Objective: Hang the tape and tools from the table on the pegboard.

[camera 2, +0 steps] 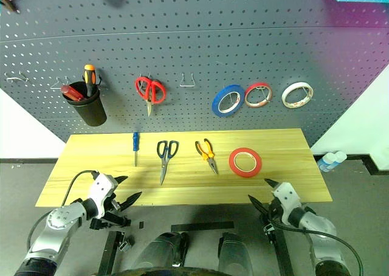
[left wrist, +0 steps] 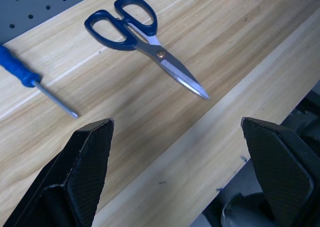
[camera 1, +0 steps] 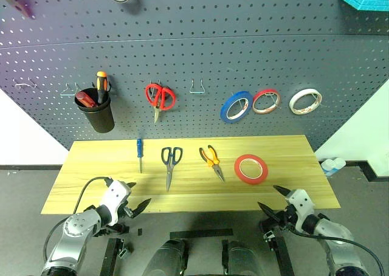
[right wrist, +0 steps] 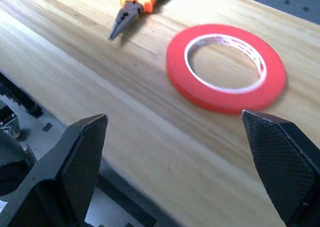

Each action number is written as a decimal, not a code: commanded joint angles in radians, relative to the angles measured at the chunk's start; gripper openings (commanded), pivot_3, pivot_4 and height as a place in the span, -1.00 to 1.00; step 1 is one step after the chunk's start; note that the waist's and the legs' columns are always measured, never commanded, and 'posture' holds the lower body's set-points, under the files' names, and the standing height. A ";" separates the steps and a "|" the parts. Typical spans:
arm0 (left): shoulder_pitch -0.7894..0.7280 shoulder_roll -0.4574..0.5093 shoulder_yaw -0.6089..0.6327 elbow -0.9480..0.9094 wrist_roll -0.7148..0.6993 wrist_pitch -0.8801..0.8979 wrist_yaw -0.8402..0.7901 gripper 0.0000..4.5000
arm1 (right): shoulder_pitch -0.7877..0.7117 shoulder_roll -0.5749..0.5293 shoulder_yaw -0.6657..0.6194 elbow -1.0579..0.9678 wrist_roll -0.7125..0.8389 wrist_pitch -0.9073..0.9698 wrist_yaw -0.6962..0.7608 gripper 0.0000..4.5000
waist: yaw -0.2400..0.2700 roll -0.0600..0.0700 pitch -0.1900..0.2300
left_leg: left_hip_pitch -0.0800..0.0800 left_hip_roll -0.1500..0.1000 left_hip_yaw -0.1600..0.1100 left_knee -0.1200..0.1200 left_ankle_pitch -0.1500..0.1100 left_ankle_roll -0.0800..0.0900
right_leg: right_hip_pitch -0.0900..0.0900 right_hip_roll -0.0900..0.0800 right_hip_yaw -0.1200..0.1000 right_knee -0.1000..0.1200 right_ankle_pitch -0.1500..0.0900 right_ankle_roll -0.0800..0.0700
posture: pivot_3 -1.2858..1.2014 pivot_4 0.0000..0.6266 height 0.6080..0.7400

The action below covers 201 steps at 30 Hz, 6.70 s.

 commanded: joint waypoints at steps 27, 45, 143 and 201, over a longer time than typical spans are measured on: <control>0.019 -0.039 -0.111 -0.202 -0.010 0.082 -0.040 0.89 | -0.389 -0.089 0.310 -0.107 -0.233 0.477 0.090 1.00 | -0.001 -0.006 0.064 | -0.014 0.001 0.002 0.002 -0.001 0.002 | -0.013 0.000 0.000 -0.002 0.003 -0.003 | 0.04 -0.24 1.00; 0.037 -0.030 -0.166 -0.296 -0.007 0.133 -0.070 0.89 | -0.525 -0.054 0.349 0.240 -0.327 0.390 0.049 1.00 | -0.002 -0.008 0.100 | -0.017 0.001 0.003 0.003 0.000 0.002 | -0.016 0.000 0.000 -0.002 0.004 -0.004 | 0.05 -0.13 1.00; -0.328 -0.257 -0.156 -0.285 -0.156 0.044 -0.063 0.91 | -0.498 -0.099 0.086 -0.030 -0.275 -0.141 -0.402 -0.68 | -0.031 -0.006 0.093 | -0.016 0.008 0.017 0.019 0.004 -0.005 | -0.014 0.011 0.010 0.002 0.017 -0.002 | -0.02 -0.52 1.00; -0.226 0.020 -0.024 -0.052 -0.077 0.149 -0.040 0.91 | -0.369 0.261 0.291 -0.577 -0.079 0.999 -0.304 0.94 | -0.034 -0.008 0.091 | -0.015 0.017 0.026 0.018 0.001 0.001 | -0.022 0.017 0.024 0.003 0.022 -0.005 | -0.02 -0.13 1.00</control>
